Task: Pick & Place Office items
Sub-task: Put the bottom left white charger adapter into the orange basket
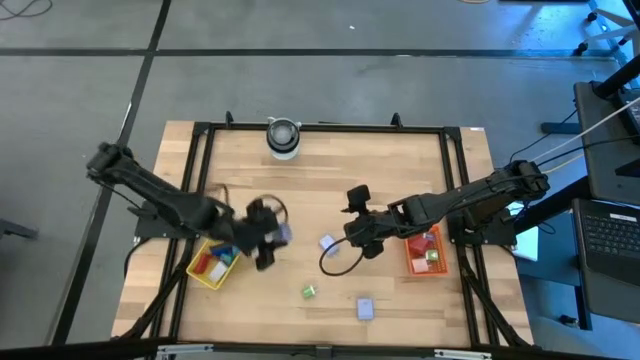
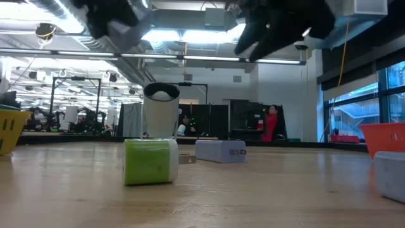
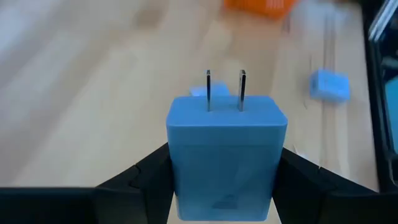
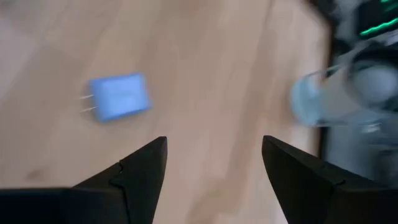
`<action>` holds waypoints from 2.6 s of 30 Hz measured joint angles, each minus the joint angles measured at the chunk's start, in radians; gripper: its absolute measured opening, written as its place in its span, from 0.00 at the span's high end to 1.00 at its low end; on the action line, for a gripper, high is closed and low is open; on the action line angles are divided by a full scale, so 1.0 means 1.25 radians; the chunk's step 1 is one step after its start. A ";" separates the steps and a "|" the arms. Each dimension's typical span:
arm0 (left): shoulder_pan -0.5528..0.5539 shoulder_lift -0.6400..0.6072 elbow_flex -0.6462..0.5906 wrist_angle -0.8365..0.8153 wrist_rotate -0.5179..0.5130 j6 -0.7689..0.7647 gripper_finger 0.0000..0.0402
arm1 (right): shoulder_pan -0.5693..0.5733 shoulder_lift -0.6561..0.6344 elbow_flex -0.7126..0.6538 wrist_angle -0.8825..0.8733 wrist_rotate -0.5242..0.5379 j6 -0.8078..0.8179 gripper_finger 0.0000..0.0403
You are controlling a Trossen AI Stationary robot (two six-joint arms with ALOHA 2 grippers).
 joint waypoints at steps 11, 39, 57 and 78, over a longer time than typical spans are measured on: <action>0.320 -0.257 -0.310 0.484 0.360 0.313 0.48 | -0.125 0.000 0.106 0.023 -0.174 0.019 0.35; 0.587 0.015 -0.293 0.784 1.090 0.272 0.48 | -0.322 0.093 0.238 0.093 -0.749 -0.129 0.35; 0.581 0.061 -0.231 0.782 1.183 0.287 0.48 | -0.318 0.137 0.280 0.179 -0.812 -0.075 0.35; 0.581 0.061 -0.231 0.775 1.217 0.315 0.48 | -0.301 0.248 0.390 0.112 -0.839 -0.060 0.35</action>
